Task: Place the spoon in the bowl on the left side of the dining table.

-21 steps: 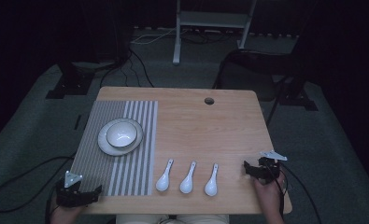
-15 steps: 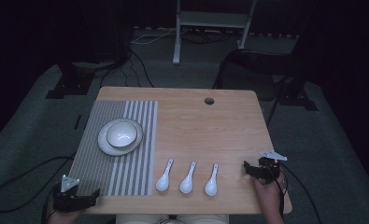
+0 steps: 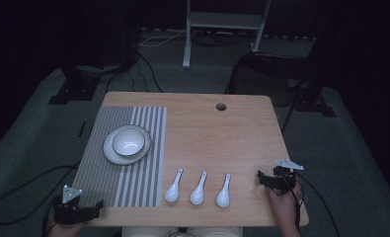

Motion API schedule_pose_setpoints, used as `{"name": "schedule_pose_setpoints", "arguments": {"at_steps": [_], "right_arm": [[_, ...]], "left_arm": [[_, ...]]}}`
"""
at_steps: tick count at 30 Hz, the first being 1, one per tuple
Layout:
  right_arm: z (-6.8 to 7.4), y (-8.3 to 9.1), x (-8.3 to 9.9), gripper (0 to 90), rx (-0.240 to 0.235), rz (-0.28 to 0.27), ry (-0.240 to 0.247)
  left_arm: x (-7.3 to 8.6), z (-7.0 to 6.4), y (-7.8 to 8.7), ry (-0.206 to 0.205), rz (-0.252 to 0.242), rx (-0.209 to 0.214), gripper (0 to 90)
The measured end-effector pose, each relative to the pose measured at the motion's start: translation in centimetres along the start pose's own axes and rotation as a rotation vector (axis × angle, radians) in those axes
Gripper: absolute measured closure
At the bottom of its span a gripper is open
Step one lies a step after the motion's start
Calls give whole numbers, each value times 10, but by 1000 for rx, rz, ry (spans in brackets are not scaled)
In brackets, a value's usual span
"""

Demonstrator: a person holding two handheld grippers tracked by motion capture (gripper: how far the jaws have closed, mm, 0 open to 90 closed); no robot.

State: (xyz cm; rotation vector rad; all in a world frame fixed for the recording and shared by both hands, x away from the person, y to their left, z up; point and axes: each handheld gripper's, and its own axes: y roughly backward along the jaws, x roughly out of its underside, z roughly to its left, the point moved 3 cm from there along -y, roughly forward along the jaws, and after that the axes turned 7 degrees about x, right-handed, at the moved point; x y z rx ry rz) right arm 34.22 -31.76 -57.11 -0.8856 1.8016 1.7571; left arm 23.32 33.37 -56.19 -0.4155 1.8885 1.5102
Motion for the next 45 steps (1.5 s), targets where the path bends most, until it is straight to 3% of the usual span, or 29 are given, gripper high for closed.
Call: {"name": "schedule_pose_setpoints", "arguments": {"at_steps": [7,15,22,45], "right_arm": [[0,0,0,126,0,0,0],[0,0,0,126,0,0,0],[0,0,0,126,4,0,-5],[0,0,0,126,4,1,-5]], "left_arm": [[-3,0,1,-12,1,0,0],[-8,-5,-2,-25,14,45,0],[-11,-9,-1,-26,14,59,0],[-32,-35,-9,-86,15,142,0]]}}
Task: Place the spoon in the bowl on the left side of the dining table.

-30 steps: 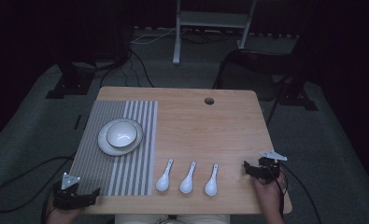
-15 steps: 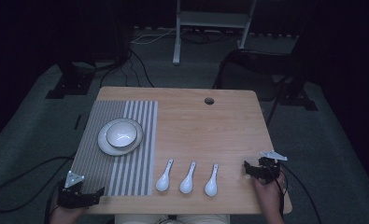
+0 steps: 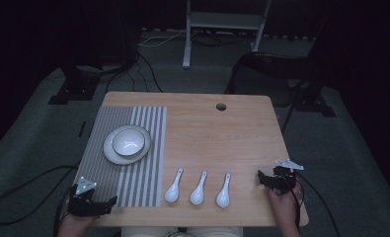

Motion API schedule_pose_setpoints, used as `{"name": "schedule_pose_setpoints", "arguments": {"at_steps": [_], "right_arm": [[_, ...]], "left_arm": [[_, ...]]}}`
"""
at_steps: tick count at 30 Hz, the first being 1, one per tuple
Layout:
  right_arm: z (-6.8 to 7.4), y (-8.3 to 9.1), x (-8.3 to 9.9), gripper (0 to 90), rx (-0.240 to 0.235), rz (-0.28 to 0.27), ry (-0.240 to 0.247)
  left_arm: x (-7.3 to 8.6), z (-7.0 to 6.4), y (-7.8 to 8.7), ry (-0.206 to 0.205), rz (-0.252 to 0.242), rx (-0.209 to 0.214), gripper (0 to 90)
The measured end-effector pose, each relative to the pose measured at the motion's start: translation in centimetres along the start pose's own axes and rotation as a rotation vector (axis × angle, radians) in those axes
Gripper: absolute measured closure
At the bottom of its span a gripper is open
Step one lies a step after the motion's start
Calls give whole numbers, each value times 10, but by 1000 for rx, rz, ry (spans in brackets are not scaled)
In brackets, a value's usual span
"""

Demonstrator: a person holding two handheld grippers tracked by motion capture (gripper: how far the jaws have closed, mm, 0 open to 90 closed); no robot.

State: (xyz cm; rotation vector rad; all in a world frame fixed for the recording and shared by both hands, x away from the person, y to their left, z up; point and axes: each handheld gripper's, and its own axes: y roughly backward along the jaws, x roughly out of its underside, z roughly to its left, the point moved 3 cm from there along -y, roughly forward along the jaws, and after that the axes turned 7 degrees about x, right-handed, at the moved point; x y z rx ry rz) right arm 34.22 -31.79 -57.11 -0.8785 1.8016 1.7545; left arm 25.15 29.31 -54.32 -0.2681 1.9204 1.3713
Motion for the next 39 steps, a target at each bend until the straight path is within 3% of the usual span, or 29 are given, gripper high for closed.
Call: {"name": "schedule_pose_setpoints", "arguments": {"at_steps": [19,39], "right_arm": [[0,0,0,126,0,0,0],[0,0,0,126,0,0,0]], "left_arm": [[-26,-25,-15,-79,9,58,0],[-53,-48,-35,-131,18,100,0]]}}
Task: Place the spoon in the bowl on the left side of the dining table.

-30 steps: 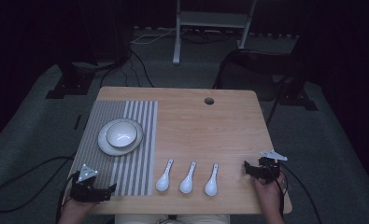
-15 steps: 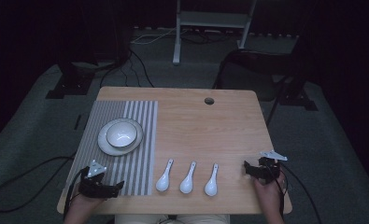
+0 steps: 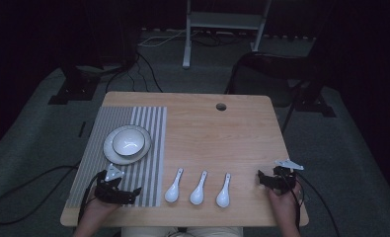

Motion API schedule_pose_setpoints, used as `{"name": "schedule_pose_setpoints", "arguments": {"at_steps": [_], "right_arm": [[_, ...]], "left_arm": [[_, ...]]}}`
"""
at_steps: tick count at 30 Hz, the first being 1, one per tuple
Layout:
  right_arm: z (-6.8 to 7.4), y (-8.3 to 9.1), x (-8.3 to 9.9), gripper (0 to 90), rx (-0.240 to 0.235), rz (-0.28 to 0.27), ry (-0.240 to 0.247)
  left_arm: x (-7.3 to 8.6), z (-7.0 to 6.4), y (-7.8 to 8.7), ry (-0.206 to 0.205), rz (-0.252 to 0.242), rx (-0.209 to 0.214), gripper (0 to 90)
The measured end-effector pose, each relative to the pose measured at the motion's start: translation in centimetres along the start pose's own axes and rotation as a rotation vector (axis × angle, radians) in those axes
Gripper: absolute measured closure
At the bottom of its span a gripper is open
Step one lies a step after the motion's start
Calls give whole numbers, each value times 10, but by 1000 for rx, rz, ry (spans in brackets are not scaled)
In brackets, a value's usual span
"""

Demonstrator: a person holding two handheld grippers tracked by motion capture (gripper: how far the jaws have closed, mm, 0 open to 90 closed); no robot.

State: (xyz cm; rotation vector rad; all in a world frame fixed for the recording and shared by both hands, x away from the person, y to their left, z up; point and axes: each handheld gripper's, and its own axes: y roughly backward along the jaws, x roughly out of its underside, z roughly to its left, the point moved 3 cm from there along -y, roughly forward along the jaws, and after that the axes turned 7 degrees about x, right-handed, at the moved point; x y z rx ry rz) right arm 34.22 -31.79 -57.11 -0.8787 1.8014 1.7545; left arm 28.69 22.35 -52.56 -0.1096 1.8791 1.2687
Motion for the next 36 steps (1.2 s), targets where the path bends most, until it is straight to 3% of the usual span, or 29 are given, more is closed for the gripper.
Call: {"name": "schedule_pose_setpoints", "arguments": {"at_steps": [36], "right_arm": [[0,0,0,126,0,0,0]], "left_arm": [[-47,-36,-44,-68,36,62,1]]}}
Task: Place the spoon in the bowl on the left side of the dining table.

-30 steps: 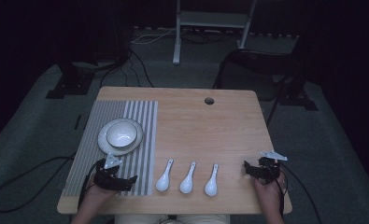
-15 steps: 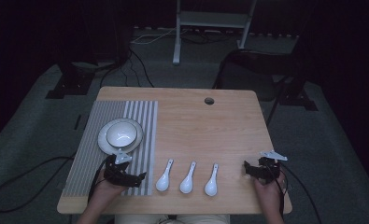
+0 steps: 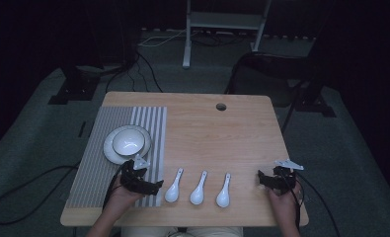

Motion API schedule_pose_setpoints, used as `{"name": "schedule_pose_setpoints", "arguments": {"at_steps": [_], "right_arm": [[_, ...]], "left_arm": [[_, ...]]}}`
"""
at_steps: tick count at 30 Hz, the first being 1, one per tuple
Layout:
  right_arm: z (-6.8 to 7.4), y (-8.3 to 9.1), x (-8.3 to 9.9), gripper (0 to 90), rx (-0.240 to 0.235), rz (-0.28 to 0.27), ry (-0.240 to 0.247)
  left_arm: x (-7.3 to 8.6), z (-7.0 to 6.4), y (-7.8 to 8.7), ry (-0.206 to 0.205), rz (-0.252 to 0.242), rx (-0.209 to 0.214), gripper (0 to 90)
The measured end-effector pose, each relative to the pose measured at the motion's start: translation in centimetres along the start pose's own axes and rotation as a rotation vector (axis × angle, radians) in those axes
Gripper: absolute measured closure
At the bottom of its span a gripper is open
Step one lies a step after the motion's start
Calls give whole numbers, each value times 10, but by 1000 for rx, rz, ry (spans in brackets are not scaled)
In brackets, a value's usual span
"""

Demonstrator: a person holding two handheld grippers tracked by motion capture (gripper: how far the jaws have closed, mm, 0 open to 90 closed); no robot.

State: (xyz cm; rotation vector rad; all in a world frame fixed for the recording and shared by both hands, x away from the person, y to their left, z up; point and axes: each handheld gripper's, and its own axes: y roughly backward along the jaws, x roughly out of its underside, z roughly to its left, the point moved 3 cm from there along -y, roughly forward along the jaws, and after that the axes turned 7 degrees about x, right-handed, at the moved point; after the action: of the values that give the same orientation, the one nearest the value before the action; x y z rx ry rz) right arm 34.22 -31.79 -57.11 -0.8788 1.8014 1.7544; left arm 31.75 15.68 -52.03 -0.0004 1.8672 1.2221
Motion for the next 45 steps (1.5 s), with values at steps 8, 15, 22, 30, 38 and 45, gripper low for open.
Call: {"name": "schedule_pose_setpoints", "arguments": {"at_steps": [8,15,22,30,38,45], "right_arm": [[0,0,0,126,0,-1,0],[0,0,0,126,0,0,0],[0,0,0,126,0,0,1],[0,0,0,126,0,0,0],[0,0,0,126,0,-1,1],[0,0,0,126,0,-1,2]], "left_arm": [[-8,-7,-10,-18,14,7,2],[-15,-12,-24,-9,22,28,2],[-20,-20,-34,-23,44,27,2],[-23,-27,-46,-20,61,40,2],[-26,-33,-59,-27,86,33,41],[-27,-34,-68,-38,104,13,143]]}}
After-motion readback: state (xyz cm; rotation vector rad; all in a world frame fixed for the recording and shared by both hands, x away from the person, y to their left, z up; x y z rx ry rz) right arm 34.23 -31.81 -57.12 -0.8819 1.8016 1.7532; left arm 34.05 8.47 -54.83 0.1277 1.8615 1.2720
